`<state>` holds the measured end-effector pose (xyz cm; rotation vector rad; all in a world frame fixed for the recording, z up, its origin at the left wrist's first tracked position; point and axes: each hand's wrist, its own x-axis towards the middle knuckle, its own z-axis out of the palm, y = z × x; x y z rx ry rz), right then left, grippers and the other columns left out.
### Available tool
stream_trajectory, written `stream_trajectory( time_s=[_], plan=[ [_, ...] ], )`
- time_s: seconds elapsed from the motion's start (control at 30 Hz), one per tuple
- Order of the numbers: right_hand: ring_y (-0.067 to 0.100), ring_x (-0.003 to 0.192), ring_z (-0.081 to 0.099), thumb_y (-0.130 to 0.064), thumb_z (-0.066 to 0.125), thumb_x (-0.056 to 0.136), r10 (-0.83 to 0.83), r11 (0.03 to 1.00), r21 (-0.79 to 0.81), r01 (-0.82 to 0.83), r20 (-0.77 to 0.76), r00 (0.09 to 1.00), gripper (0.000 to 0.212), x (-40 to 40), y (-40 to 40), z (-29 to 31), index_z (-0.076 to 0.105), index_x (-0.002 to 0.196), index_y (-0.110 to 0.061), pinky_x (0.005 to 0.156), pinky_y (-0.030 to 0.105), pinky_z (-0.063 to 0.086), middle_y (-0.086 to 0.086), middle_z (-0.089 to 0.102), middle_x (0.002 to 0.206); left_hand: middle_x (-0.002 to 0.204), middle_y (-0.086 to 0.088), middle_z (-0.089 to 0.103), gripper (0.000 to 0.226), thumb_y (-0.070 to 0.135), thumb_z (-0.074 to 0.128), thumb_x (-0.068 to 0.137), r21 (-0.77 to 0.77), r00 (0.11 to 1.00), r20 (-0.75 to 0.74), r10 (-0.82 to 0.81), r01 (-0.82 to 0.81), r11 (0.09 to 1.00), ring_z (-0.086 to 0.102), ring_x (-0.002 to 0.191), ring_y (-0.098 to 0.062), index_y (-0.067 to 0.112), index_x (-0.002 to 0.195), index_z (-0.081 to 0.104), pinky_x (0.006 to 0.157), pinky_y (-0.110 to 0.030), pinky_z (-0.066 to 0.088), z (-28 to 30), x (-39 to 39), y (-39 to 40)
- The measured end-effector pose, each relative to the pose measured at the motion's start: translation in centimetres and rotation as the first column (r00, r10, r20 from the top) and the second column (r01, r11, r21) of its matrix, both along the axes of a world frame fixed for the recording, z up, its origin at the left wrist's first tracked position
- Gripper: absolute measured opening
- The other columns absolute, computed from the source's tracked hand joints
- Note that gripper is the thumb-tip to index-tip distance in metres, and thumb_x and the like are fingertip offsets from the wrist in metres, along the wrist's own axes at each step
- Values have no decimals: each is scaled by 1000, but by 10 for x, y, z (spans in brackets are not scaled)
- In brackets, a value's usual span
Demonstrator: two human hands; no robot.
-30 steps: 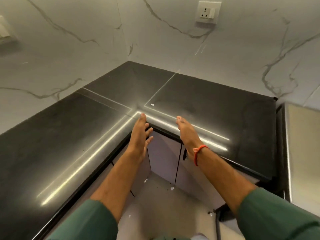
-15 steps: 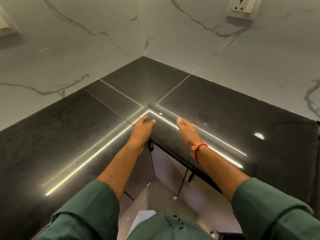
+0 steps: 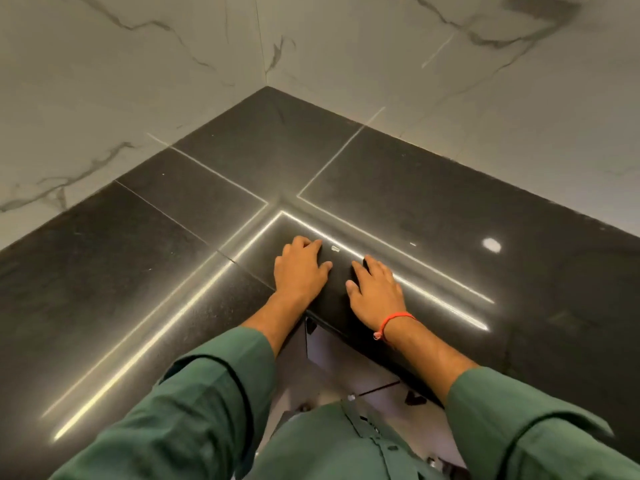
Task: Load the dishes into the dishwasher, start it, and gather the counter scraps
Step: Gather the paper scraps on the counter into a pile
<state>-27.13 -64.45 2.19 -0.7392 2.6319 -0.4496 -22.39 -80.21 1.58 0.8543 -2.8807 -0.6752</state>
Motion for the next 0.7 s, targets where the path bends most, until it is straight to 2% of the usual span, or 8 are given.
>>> stream_trajectory(
  time_s=[0.13, 0.3, 0.43, 0.53, 0.63, 0.7],
  plan=[
    [26, 154, 4, -45, 34, 105, 5, 995, 102, 4, -85, 996, 58, 0, -8, -7, 19, 159, -33, 124, 49, 14, 2, 6, 168, 128, 4, 55, 40, 44, 58, 96, -63, 993, -80, -82, 77, 995, 53, 117, -21, 29, 133, 61, 93, -43, 46, -8, -11, -8],
    [34, 151, 10, -47, 33, 104, 29, 987, 162, -6, -143, 989, 58, -2, -26, -7, 11, 157, -43, 120, 54, 20, 6, 5, 167, 122, 8, 59, 36, 44, 58, 97, -127, 977, -146, -157, 139, 982, 57, 111, -18, 38, 131, 62, 83, -41, 48, -19, -12, -15],
    [37, 147, 15, -52, 29, 103, 48, 975, 221, -10, -168, 985, 58, -6, -34, -5, 8, 157, -46, 117, 53, 25, 9, 6, 166, 123, 5, 60, 44, 42, 60, 95, -98, 968, -192, -161, 144, 985, 59, 111, -18, 31, 138, 57, 86, -41, 50, -21, -6, -18],
    [36, 141, 22, -54, 28, 102, 77, 962, 271, -23, -191, 979, 58, -9, -36, -2, 12, 156, -46, 112, 50, 28, 8, 14, 162, 124, 3, 59, 57, 41, 64, 93, -12, 968, -217, -126, 126, 992, 61, 108, -16, 26, 145, 50, 88, -40, 51, -26, 1, -20],
    [33, 138, 27, -52, 32, 101, 75, 971, 237, -28, -195, 978, 54, -11, -38, 2, 25, 155, -44, 111, 48, 28, 7, 23, 158, 124, 5, 56, 61, 38, 68, 90, 81, 966, -240, -93, 115, 990, 61, 103, -14, 25, 146, 49, 91, -39, 52, -29, 10, -21],
    [29, 138, 31, -54, 36, 100, 105, 979, 195, -61, -219, 970, 53, -4, -32, 3, 36, 151, -42, 110, 47, 29, 5, 31, 154, 124, 6, 54, 59, 30, 68, 91, 155, 959, -274, -65, 111, 982, 60, 103, -11, 25, 146, 50, 92, -37, 53, -29, 19, -18]
  ],
)
